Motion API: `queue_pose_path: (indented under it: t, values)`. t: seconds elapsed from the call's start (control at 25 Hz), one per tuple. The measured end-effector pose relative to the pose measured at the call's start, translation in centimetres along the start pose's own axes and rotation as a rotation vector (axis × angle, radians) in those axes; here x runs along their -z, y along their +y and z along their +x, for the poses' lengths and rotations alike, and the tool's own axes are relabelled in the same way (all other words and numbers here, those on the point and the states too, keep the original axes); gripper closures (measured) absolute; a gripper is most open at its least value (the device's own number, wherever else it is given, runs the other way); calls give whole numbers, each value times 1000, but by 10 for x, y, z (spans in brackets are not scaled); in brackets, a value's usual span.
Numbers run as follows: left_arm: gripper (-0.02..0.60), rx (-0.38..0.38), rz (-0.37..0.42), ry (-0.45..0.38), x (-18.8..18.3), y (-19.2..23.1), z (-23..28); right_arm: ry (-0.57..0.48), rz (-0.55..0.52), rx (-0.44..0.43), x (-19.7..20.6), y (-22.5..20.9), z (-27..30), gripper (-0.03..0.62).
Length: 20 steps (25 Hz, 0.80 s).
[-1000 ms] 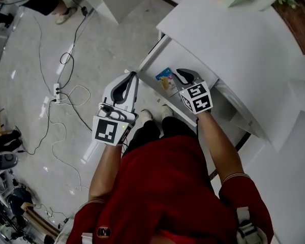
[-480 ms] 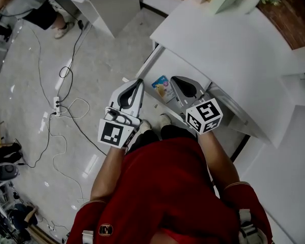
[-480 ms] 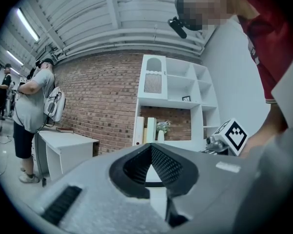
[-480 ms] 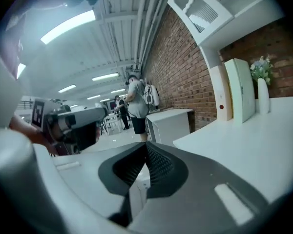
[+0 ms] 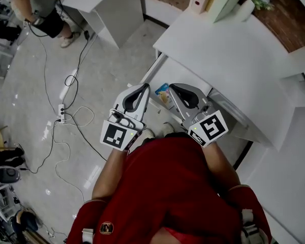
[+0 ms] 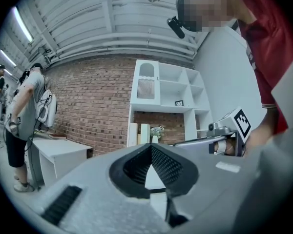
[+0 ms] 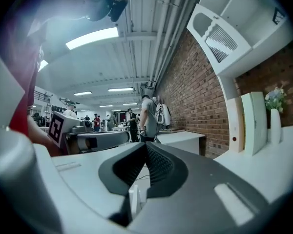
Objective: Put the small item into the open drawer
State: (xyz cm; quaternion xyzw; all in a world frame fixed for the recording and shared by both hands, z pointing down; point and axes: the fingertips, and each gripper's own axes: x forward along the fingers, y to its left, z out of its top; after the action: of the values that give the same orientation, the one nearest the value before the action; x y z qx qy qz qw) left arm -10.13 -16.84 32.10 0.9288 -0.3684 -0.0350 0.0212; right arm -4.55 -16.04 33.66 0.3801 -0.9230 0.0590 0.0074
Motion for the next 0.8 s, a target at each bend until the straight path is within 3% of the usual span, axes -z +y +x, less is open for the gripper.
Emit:
queue_pose_path:
  t: [0.36,0.8]
  values:
    - [581,14,23,-7,-11,-3,-1,-69,-29,-6,-20,6,-3,582]
    - [581,23,22,-11,-13,-5,-1,-74,-44,-5,-22,7,-4,583]
